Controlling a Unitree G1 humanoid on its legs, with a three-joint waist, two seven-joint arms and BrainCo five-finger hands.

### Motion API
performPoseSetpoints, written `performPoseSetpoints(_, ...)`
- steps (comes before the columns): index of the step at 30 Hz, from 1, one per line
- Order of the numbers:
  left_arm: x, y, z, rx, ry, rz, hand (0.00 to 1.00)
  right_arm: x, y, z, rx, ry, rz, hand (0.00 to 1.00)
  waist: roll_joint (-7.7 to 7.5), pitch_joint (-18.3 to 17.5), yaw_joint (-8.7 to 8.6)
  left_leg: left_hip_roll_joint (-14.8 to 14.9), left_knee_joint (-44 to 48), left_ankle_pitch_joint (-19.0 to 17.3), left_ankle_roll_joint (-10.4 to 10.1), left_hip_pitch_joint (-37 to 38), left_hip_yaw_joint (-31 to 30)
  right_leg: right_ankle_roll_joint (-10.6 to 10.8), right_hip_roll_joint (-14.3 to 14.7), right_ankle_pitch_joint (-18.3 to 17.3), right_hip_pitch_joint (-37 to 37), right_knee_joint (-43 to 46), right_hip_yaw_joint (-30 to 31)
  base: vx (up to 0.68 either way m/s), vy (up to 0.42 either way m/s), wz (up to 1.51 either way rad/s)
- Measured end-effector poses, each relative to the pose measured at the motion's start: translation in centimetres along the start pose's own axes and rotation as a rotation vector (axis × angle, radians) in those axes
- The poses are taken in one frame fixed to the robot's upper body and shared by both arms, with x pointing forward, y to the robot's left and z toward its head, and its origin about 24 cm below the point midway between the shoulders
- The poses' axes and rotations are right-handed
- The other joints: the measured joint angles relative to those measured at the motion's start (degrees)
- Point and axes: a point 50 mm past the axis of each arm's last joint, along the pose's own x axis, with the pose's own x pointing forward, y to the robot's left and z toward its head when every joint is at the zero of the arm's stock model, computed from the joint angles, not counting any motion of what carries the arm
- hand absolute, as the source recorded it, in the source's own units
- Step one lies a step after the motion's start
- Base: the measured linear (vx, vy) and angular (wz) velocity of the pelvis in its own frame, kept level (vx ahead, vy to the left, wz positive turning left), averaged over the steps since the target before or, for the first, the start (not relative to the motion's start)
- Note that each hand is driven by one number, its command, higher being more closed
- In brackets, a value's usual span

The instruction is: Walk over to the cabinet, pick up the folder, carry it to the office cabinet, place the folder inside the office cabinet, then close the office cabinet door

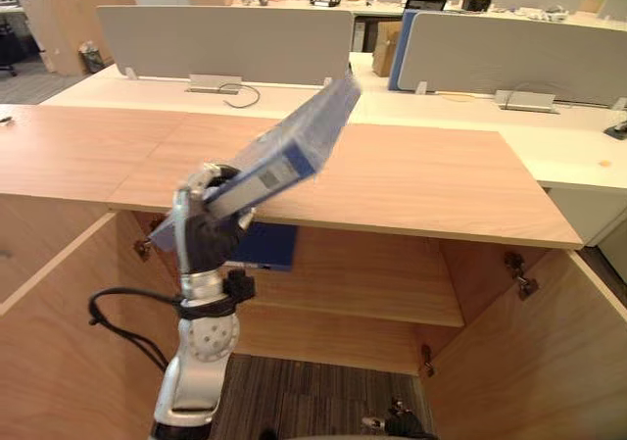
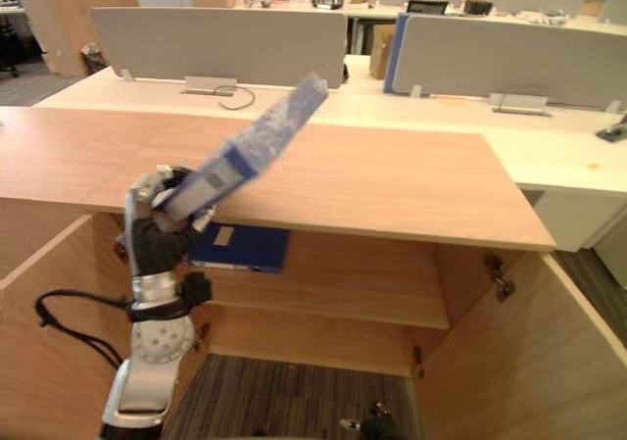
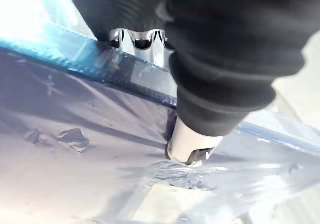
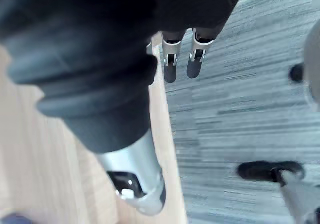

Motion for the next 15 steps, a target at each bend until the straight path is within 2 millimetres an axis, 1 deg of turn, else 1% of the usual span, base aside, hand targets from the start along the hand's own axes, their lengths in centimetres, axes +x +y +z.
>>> performPoseSetpoints(1,0.0,0.5,0.3,-0.049,0.003,0.020,1.00,0.0,0.5,0.8,0.015,-0.037,0.014,0.00,0.05,0.03,0.16,0.15,0.02,0.00,0.00,-0.04,0.17,-0.04,0.07,0.07,-0.16,0.06,0.01,0.00,0.013,-0.13)
performPoseSetpoints(2,-0.2,1.6,0.7,-0.151,0.009,0.055,1.00,-0.3,1.4,2.8,0.052,-0.132,0.048,0.00,0.14,0.10,0.47,0.36,0.04,-0.02,0.01,-0.15,0.47,-0.06,0.12,0.09,-0.56,0.36,0.04,-0.01,0.008,-0.14)
performPoseSetpoints(4,-0.5,3.2,1.1,-0.299,0.024,0.108,1.00,-1.0,2.7,5.9,0.102,-0.277,0.104,0.00,0.36,0.24,0.74,0.46,0.07,-0.23,0.18,-0.17,0.61,-0.07,0.09,0.10,-0.73,0.58,0.06,-0.03,0.016,-0.07)
performPoseSetpoints(5,-0.7,4.2,1.2,-0.379,0.033,0.144,1.00,-1.9,3.2,7.8,0.132,-0.372,0.138,0.00,0.68,0.46,0.89,0.40,0.06,-0.81,0.40,-0.24,0.61,-0.07,0.02,0.10,-0.75,0.60,0.05,-0.04,0.024,0.01)
performPoseSetpoints(6,-0.9,4.6,1.3,-0.415,0.032,0.160,1.00,-2.4,3.3,8.6,0.153,-0.418,0.154,0.00,0.71,0.48,1.03,0.37,0.05,-0.88,0.36,-0.28,0.60,-0.07,0.00,0.10,-0.78,0.60,0.05,-0.04,0.030,0.03)
performPoseSetpoints(8,-1.4,6.4,2.0,-0.516,0.006,0.233,1.00,-4.5,3.6,11.1,0.221,-0.571,0.207,0.00,0.78,0.52,1.24,0.31,0.02,-0.92,0.32,-0.55,0.49,-0.09,0.02,0.08,-0.99,0.61,0.03,-0.03,0.027,0.03)
performPoseSetpoints(9,-1.4,6.8,2.2,-0.541,-0.007,0.249,1.00,-5.0,3.6,11.5,0.246,-0.605,0.226,0.00,0.81,0.48,1.26,0.30,0.01,-0.92,0.31,-0.72,0.46,-0.09,0.04,0.07,-1.15,0.60,0.02,-0.03,0.024,0.02)
performPoseSetpoints(11,-1.7,8.0,3.0,-0.602,-0.064,0.305,1.00,-7.1,3.3,13.2,0.319,-0.728,0.280,0.00,1.01,0.54,1.20,0.26,0.02,-0.74,0.27,-1.26,0.44,-0.11,0.15,0.04,-1.60,0.32,0.00,0.00,0.000,0.00)
performPoseSetpoints(12,-1.8,8.3,3.1,-0.615,-0.076,0.315,1.00,-7.6,3.2,13.5,0.333,-0.758,0.289,0.00,1.05,0.52,1.16,0.23,0.02,-0.71,0.28,-1.25,0.47,-0.17,0.17,-0.01,-1.59,0.28,-0.02,-0.02,0.014,-0.04)
performPoseSetpoints(14,-2.0,9.0,3.5,-0.670,-0.118,0.334,1.00,-10.0,2.9,15.3,0.376,-0.890,0.343,0.00,1.19,0.41,0.99,0.18,0.03,-0.55,0.23,-1.32,0.62,-0.34,0.21,-0.13,-1.58,-0.20,-0.02,-0.02,0.011,-0.05)
performPoseSetpoints(15,-2.1,9.1,3.6,-0.687,-0.128,0.336,1.00,-10.6,2.9,15.8,0.389,-0.927,0.364,0.00,1.20,0.40,0.96,0.17,0.03,-0.50,0.22,-1.38,0.69,-0.37,0.23,-0.15,-1.58,-0.41,-0.01,-0.02,0.010,-0.07)
